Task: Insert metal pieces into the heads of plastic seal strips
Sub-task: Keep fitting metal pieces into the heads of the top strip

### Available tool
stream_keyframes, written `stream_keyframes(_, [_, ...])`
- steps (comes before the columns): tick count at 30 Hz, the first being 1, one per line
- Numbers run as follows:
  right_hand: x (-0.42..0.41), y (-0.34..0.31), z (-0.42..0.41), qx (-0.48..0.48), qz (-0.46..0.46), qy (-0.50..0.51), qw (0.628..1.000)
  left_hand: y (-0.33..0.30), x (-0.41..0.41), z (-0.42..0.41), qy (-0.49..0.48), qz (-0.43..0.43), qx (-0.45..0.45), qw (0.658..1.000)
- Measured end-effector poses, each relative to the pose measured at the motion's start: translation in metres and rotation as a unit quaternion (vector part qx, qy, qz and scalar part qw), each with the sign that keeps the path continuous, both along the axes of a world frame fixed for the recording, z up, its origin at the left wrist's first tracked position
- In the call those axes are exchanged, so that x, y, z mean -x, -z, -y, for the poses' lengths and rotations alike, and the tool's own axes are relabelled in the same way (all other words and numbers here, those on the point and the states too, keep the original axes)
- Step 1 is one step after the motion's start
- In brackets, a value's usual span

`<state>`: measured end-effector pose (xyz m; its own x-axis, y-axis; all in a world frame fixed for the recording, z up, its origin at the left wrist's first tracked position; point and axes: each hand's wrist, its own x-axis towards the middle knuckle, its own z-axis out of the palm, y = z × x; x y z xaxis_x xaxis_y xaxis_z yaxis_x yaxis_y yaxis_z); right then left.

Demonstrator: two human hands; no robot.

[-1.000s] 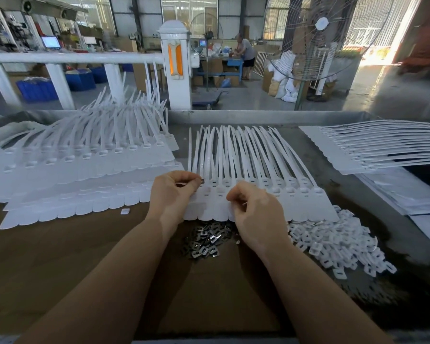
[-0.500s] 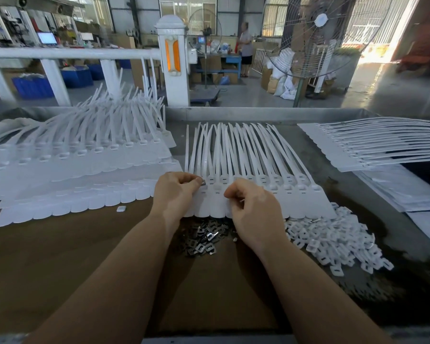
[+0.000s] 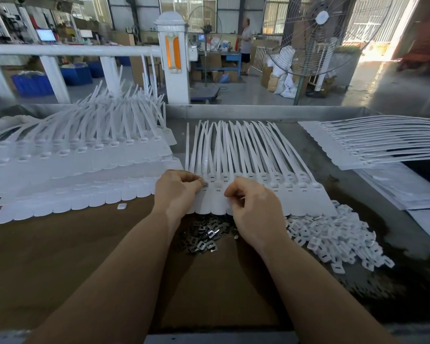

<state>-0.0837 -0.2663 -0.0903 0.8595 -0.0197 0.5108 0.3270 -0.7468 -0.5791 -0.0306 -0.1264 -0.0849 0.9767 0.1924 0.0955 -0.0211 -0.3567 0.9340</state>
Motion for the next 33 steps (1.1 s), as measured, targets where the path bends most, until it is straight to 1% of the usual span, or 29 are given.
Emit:
stream_keyframes(7, [-0.0003,0.0001,-0.0004,-0.004,0.001,0.000,1.000,0.0005,0.0020,-0.0014,0.005,0.010,-0.020,1.000])
stream_keyframes(17, [-0.0006,0.0003,-0.0004,-0.009,-0.001,0.000,1.000,0.0001,0.0042,-0.0041,0.003,0.015,-0.003,1.000])
stream_keyframes(23, [-0.0009,0.0002,-0.0006,-0.007,0.000,0.002,1.000,0.0002,0.0055,-0.0047,0.015,0.034,-0.066,0.997])
stream_keyframes(28, [-0.0009,0.0001,-0.0005,-0.007,-0.003,0.002,1.000,0.0002,0.0065,-0.0047,0.022,0.043,-0.100,0.994])
stream_keyframes(33, [-0.0007,0.0000,-0.0010,-0.006,-0.005,0.002,1.000,-0.0004,0.0084,-0.0048,0.028,0.048,-0.114,0.992])
